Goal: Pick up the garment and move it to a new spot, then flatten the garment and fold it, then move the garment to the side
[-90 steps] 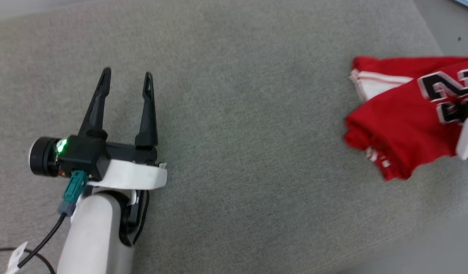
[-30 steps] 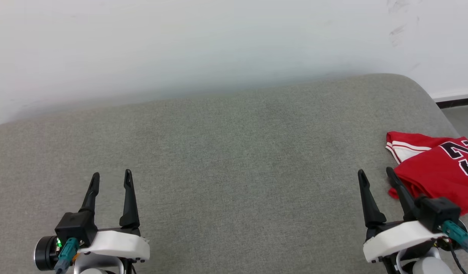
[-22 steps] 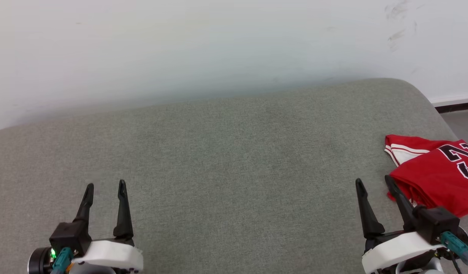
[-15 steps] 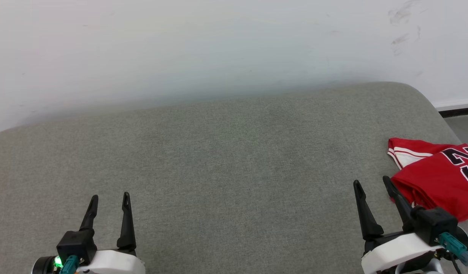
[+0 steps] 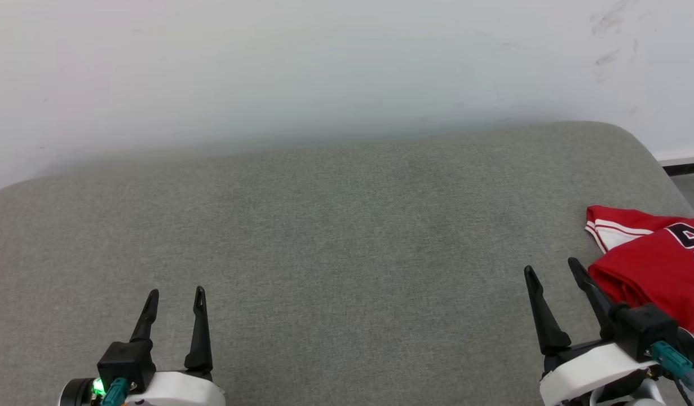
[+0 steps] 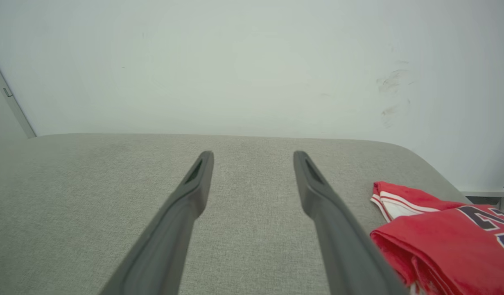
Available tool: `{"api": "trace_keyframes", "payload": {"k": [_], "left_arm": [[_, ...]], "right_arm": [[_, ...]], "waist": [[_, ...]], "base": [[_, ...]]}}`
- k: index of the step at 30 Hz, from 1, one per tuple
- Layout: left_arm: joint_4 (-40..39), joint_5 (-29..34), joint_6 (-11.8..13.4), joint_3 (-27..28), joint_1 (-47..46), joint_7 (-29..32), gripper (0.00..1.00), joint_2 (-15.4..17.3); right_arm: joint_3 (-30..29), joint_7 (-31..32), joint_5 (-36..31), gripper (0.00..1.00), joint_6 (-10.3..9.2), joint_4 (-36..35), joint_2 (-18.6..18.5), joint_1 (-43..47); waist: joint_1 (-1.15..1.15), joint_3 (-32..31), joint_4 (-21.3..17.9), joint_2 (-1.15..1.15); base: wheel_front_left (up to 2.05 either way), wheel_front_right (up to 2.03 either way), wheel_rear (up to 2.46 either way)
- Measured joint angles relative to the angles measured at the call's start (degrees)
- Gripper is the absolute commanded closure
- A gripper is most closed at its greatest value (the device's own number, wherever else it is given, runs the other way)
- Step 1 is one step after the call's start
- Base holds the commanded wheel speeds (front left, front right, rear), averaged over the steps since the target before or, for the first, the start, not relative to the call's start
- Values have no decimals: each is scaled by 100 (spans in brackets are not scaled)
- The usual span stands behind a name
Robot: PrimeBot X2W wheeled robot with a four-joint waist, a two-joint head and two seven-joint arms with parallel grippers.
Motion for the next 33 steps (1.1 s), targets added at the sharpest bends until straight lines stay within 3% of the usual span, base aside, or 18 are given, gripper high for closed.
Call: {"api": "trace_keyframes", "payload": {"k": [26,27,33], "left_arm": [[-314,-32,108,-121,-142,1,0,-109],[-307,-32,115,-122,-141,1,100,-111],[-18,-264,99,-76,-27,134,100,-127]], "right_arm": [[-1,-250,153,0,0,376,-79,-499],[-2,-249,152,100,0,390,-76,-498],[3,-188,370,100,1,609,-47,-287]], "waist": [[1,335,249,0],[0,337,250,0],[1,334,259,0]], "base": [[0,0,0],[0,0,0],[0,0,0]]}}
